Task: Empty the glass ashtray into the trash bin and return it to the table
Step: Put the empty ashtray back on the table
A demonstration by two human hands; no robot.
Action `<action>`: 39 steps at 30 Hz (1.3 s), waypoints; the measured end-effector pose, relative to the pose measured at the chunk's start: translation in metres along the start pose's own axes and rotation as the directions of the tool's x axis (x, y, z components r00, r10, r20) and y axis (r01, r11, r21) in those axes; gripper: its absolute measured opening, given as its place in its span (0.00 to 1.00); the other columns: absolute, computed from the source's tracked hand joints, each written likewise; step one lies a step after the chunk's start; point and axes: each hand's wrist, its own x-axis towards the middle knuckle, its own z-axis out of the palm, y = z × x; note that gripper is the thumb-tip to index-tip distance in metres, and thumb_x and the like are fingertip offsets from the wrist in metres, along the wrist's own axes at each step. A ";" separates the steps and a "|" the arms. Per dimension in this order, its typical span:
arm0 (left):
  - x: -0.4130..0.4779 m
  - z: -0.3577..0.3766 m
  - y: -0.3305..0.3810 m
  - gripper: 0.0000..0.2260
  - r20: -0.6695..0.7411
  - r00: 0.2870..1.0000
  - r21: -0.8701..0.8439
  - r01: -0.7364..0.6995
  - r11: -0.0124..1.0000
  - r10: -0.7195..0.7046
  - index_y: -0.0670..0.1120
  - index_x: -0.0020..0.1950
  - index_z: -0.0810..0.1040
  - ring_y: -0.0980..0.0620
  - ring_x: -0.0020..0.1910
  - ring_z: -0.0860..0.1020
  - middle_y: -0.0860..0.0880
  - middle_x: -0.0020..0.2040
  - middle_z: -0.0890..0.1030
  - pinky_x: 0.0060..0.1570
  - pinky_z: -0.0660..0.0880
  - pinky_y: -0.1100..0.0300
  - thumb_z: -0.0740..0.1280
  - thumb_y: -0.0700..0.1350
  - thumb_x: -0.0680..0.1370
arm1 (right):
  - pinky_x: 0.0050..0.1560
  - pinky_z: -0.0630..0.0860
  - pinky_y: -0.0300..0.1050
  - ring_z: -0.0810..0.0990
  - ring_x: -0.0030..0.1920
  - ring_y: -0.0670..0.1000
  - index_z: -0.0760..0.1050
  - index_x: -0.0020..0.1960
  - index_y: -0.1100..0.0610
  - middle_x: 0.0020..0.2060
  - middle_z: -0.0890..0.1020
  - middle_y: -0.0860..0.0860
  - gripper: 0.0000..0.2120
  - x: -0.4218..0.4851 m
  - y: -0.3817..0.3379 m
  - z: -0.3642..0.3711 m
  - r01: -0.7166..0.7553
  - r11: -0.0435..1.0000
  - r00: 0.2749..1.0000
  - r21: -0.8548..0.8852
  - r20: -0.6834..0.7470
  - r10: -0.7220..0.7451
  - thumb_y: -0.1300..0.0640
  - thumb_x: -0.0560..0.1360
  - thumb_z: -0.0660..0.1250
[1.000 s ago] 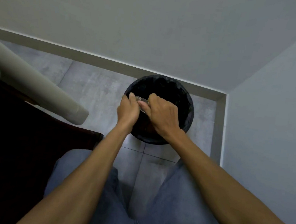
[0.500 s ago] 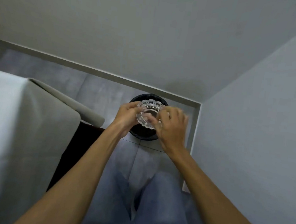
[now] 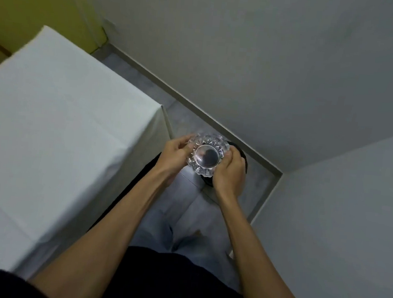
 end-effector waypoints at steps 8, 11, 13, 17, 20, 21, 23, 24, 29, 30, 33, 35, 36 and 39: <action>-0.022 -0.097 0.026 0.14 -0.281 0.956 0.085 -0.060 0.995 0.082 0.43 0.64 0.80 0.50 0.46 0.83 0.50 0.45 0.86 0.54 0.80 0.51 0.67 0.36 0.79 | 0.55 0.71 0.42 0.79 0.54 0.52 0.79 0.62 0.55 0.53 0.81 0.53 0.15 -0.012 -0.048 0.082 0.218 0.975 0.942 -0.031 0.270 -0.202 0.56 0.82 0.56; -0.026 -0.146 0.029 0.17 -0.398 0.916 0.110 -0.004 0.994 0.047 0.45 0.66 0.79 0.51 0.44 0.83 0.50 0.45 0.86 0.56 0.81 0.51 0.68 0.39 0.77 | 0.56 0.77 0.51 0.81 0.53 0.55 0.80 0.58 0.52 0.51 0.84 0.53 0.15 -0.018 -0.072 0.127 0.307 0.952 0.876 -0.018 0.397 -0.275 0.54 0.81 0.56; -0.030 -0.177 0.031 0.19 -0.482 0.875 0.141 0.038 0.989 0.035 0.49 0.67 0.80 0.51 0.47 0.83 0.49 0.49 0.86 0.59 0.79 0.50 0.69 0.44 0.76 | 0.52 0.80 0.56 0.82 0.51 0.56 0.80 0.56 0.51 0.49 0.85 0.53 0.14 -0.025 -0.086 0.160 0.309 0.951 0.835 -0.016 0.484 -0.263 0.53 0.80 0.56; -0.037 -0.233 0.036 0.18 -0.625 0.779 0.213 0.120 0.970 0.041 0.51 0.67 0.80 0.50 0.56 0.82 0.49 0.50 0.85 0.61 0.76 0.58 0.69 0.46 0.76 | 0.51 0.82 0.60 0.82 0.54 0.60 0.76 0.65 0.43 0.54 0.83 0.54 0.20 -0.039 -0.099 0.226 0.266 0.961 0.760 -0.074 0.629 -0.162 0.45 0.76 0.55; -0.039 -0.269 0.037 0.18 -0.695 0.719 0.200 0.162 0.966 0.024 0.49 0.68 0.79 0.49 0.60 0.80 0.51 0.46 0.83 0.61 0.73 0.61 0.68 0.42 0.78 | 0.52 0.82 0.61 0.82 0.54 0.59 0.76 0.66 0.44 0.58 0.79 0.56 0.21 -0.053 -0.108 0.269 0.266 0.962 0.697 -0.064 0.702 -0.146 0.44 0.76 0.56; -0.039 -0.280 0.036 0.18 -0.724 0.690 0.190 0.168 0.967 0.022 0.49 0.68 0.79 0.48 0.61 0.79 0.49 0.50 0.84 0.60 0.72 0.63 0.66 0.41 0.78 | 0.51 0.83 0.61 0.82 0.54 0.59 0.75 0.66 0.45 0.59 0.79 0.57 0.21 -0.058 -0.112 0.283 0.282 0.957 0.672 -0.063 0.725 -0.150 0.45 0.76 0.56; -0.039 -0.298 0.036 0.19 -0.780 0.625 0.169 0.176 0.970 0.023 0.49 0.69 0.78 0.47 0.65 0.78 0.47 0.61 0.83 0.60 0.72 0.63 0.64 0.40 0.79 | 0.50 0.83 0.61 0.83 0.52 0.62 0.72 0.69 0.51 0.59 0.79 0.59 0.23 -0.065 -0.122 0.307 0.333 0.940 0.624 -0.072 0.764 -0.162 0.46 0.76 0.57; -0.039 -0.305 0.036 0.19 -0.801 0.598 0.156 0.185 0.970 0.015 0.48 0.69 0.78 0.47 0.66 0.78 0.47 0.65 0.81 0.61 0.72 0.63 0.63 0.40 0.79 | 0.49 0.83 0.61 0.83 0.51 0.63 0.71 0.69 0.55 0.59 0.79 0.60 0.24 -0.068 -0.125 0.318 0.362 0.929 0.600 -0.080 0.782 -0.167 0.47 0.76 0.57; -0.036 -0.327 0.035 0.20 -0.870 0.493 0.095 0.199 0.975 -0.016 0.47 0.68 0.79 0.45 0.64 0.78 0.46 0.64 0.82 0.61 0.75 0.60 0.62 0.38 0.77 | 0.42 0.79 0.50 0.80 0.43 0.60 0.73 0.45 0.57 0.50 0.79 0.60 0.07 -0.084 -0.167 0.343 0.518 0.848 0.503 -0.111 0.842 -0.198 0.57 0.78 0.58; -0.033 -0.328 0.036 0.20 -0.886 0.464 0.087 0.206 0.975 -0.019 0.46 0.67 0.80 0.44 0.63 0.79 0.45 0.63 0.83 0.61 0.77 0.57 0.62 0.37 0.77 | 0.40 0.74 0.46 0.77 0.41 0.58 0.70 0.40 0.57 0.48 0.79 0.61 0.08 -0.086 -0.175 0.347 0.556 0.824 0.486 -0.113 0.848 -0.212 0.60 0.78 0.58; -0.027 -0.324 0.037 0.18 -0.924 0.380 0.028 0.199 0.980 -0.050 0.41 0.58 0.83 0.39 0.55 0.81 0.41 0.54 0.85 0.52 0.78 0.55 0.59 0.33 0.73 | 0.41 0.69 0.45 0.74 0.42 0.57 0.73 0.45 0.62 0.53 0.77 0.63 0.06 -0.094 -0.192 0.353 0.612 0.781 0.433 -0.121 0.878 -0.204 0.65 0.77 0.57; -0.021 -0.320 0.037 0.19 -0.944 0.329 0.036 0.200 0.979 -0.033 0.39 0.58 0.82 0.39 0.56 0.81 0.41 0.53 0.85 0.54 0.78 0.55 0.59 0.32 0.72 | 0.46 0.73 0.47 0.76 0.46 0.58 0.76 0.54 0.66 0.57 0.74 0.61 0.11 -0.095 -0.199 0.359 0.632 0.769 0.399 -0.091 0.890 -0.222 0.67 0.77 0.57; -0.020 -0.319 0.037 0.19 -0.952 0.305 0.043 0.207 0.977 -0.023 0.39 0.58 0.82 0.39 0.56 0.81 0.40 0.53 0.85 0.54 0.77 0.56 0.59 0.32 0.72 | 0.47 0.74 0.47 0.77 0.48 0.60 0.76 0.57 0.66 0.58 0.74 0.61 0.13 -0.095 -0.201 0.363 0.636 0.767 0.384 -0.090 0.898 -0.213 0.67 0.76 0.57; -0.015 -0.320 0.033 0.17 -0.963 0.268 0.055 0.216 0.975 -0.005 0.40 0.54 0.83 0.38 0.53 0.82 0.39 0.50 0.85 0.49 0.76 0.57 0.59 0.31 0.72 | 0.39 0.70 0.42 0.77 0.46 0.58 0.78 0.54 0.65 0.55 0.78 0.63 0.15 -0.093 -0.200 0.371 0.624 0.776 0.356 -0.093 0.918 -0.176 0.68 0.73 0.57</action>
